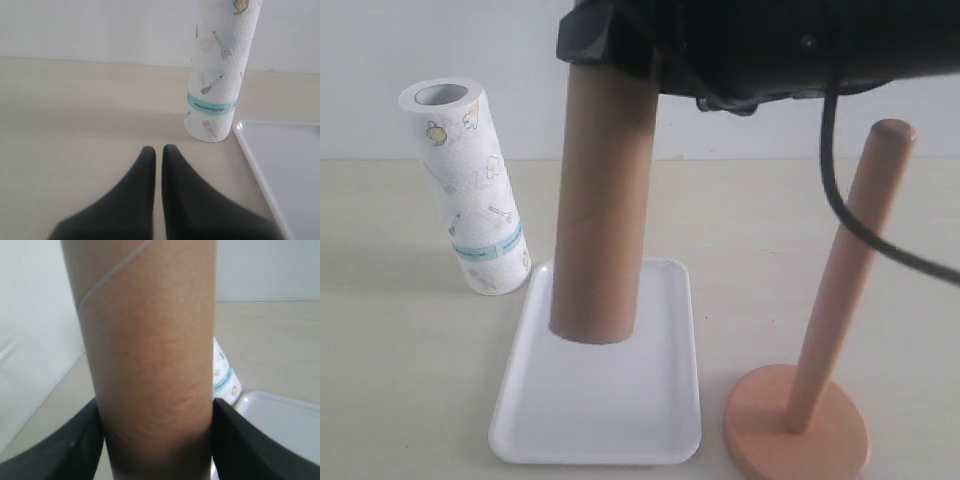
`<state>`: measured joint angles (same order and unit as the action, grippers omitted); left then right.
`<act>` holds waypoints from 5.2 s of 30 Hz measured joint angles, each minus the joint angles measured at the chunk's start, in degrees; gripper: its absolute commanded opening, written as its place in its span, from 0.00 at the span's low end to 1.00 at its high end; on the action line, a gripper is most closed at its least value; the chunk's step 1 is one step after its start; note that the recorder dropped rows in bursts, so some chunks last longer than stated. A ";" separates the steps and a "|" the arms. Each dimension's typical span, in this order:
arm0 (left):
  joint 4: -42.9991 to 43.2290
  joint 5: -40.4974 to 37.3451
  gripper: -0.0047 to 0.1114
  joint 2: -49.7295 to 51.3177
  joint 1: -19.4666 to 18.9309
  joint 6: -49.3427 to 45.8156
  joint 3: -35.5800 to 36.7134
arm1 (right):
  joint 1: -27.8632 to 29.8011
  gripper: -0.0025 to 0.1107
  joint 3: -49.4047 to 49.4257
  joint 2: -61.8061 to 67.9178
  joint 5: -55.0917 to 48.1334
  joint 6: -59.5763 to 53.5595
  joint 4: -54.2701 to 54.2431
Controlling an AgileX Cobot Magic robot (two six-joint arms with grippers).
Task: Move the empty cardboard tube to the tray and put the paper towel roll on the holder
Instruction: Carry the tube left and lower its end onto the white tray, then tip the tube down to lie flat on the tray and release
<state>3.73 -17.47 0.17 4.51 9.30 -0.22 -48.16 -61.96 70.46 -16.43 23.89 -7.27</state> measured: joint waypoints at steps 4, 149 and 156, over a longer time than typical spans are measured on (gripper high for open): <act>0.00 0.00 0.08 0.00 0.00 0.00 0.00 | 4.08 0.02 -5.29 2.03 -8.54 -3.47 -2.42; 0.00 0.00 0.08 0.00 0.00 0.00 0.00 | 28.24 0.59 -22.83 64.51 -42.47 -69.43 -74.95; 0.00 0.00 0.08 0.00 0.00 0.00 0.00 | 28.24 0.59 -22.83 62.64 -41.85 -69.29 -75.16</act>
<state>3.73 -17.47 0.17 4.51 9.30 -0.22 -19.92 -84.79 133.10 -58.28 -45.40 -82.43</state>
